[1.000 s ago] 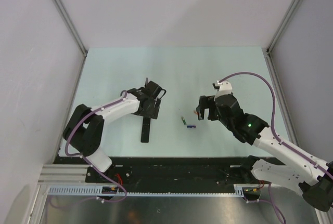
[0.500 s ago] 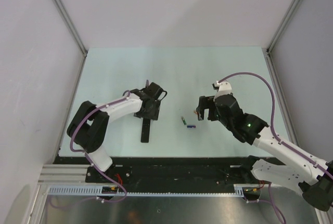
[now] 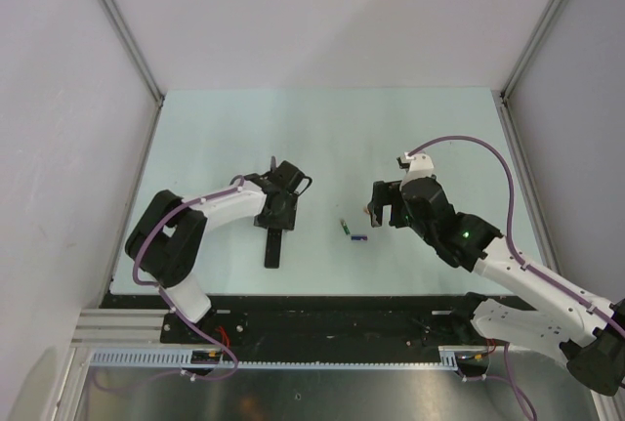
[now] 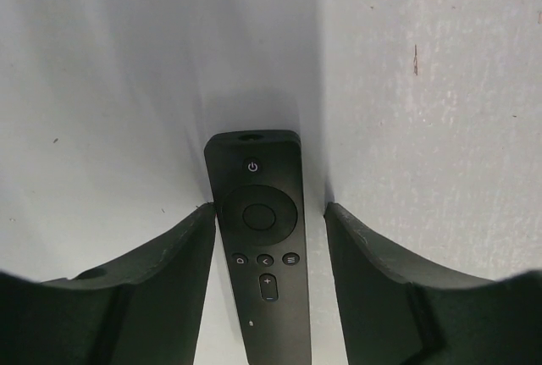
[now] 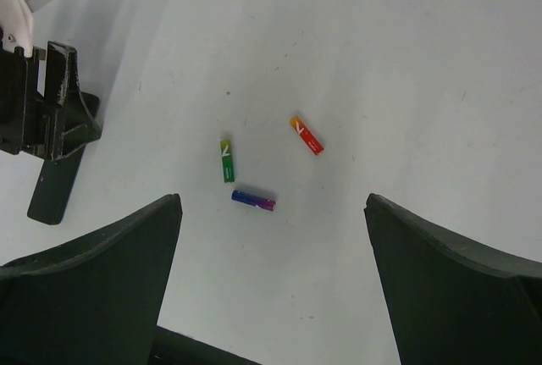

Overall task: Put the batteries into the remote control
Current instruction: Pick up the remote control from the center of the board.

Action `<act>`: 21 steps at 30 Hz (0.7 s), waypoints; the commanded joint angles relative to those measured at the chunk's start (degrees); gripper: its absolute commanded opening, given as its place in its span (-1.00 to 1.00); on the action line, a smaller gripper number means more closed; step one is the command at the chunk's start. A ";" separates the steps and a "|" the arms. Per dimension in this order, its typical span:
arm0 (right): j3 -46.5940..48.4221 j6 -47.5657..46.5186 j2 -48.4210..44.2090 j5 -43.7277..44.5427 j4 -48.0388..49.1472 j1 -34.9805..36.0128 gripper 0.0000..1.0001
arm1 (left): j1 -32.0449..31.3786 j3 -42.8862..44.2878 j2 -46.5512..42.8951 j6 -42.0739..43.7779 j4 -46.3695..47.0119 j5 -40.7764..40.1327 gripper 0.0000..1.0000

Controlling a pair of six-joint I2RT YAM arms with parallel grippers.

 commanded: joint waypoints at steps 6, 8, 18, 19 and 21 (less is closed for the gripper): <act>0.92 0.24 -0.36 1.06 0.43 0.41 0.90 | 0.11 -1.78 0.98 -1.61 1.26 0.23 -0.17; 1.00 0.33 -0.36 0.89 0.52 0.49 0.91 | 0.20 -1.60 0.46 -1.61 1.26 -0.04 -0.28; 1.00 0.33 -2.73 -0.78 1.83 0.67 0.90 | 0.19 4.27 -8.14 -0.82 1.09 3.30 -0.94; 1.00 0.50 -3.00 -1.39 2.10 0.67 0.89 | 0.20 4.98 -9.29 -0.73 1.17 5.30 -1.00; 1.00 0.85 -3.61 -2.01 2.62 0.50 0.90 | 0.20 6.91 -11.66 -0.12 1.35 7.51 -1.00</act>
